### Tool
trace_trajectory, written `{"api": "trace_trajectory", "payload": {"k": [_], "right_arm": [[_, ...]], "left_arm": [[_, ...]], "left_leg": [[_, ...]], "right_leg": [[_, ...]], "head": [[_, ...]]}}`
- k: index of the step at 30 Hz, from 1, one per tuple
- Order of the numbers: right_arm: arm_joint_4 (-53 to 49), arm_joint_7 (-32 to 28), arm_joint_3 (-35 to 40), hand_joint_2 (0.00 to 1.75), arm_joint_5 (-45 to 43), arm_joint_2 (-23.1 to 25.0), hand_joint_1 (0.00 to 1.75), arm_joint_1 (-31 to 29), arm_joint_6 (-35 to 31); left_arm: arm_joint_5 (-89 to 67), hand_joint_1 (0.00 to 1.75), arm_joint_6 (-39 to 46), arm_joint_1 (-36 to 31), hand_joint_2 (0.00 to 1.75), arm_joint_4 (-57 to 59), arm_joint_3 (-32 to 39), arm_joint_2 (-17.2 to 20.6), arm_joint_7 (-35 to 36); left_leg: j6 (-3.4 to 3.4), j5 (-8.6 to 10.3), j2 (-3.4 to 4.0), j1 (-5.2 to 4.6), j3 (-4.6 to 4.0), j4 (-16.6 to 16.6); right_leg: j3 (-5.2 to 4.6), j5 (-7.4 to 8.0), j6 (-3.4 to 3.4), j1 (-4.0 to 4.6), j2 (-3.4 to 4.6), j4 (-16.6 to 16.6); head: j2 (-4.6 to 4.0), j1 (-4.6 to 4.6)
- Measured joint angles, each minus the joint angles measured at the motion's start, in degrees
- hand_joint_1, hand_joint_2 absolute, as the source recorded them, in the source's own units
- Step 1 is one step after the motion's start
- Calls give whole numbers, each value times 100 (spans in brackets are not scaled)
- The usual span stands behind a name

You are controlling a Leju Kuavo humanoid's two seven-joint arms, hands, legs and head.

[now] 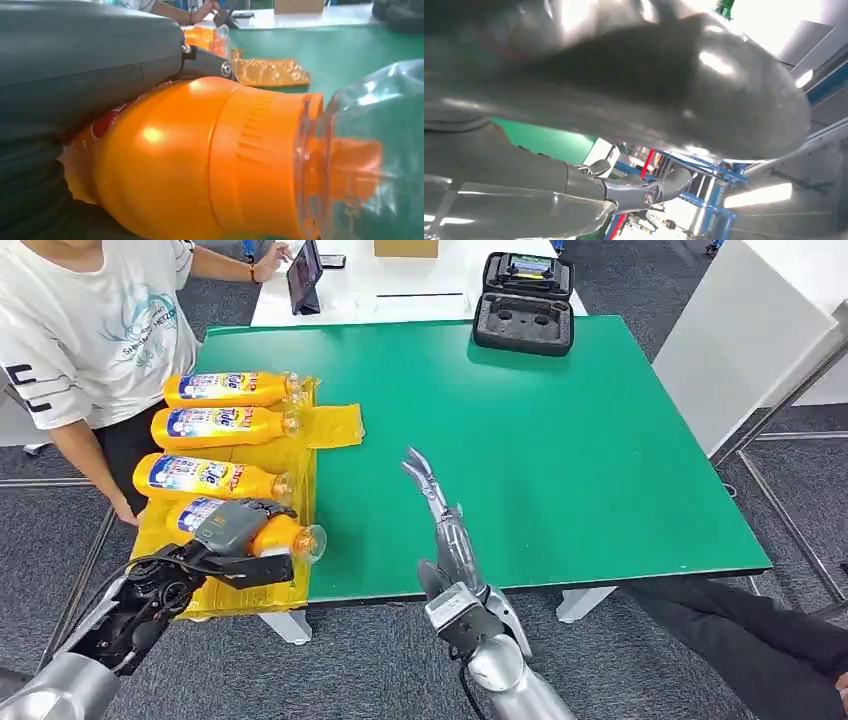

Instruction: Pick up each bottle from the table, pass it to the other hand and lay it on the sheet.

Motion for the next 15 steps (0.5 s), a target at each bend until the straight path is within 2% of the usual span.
{"api": "trace_trajectory", "payload": {"k": [6,15], "right_arm": [[59,-53,52,0,-70,-28,0,11,251],[181,-50,94,0,-79,-11,0,-38,472]], "left_arm": [[-614,175,140,-1,175,243,-92,111,435],[-1073,175,138,-23,175,531,-72,175,629]], "left_leg": [[0,0,3,1,0,0],[-1,-1,0,1,8,-1]], "right_leg": [[-1,0,0,1,3,0],[8,-2,-2,0,3,0]], "head": [[0,-2],[0,0]]}}
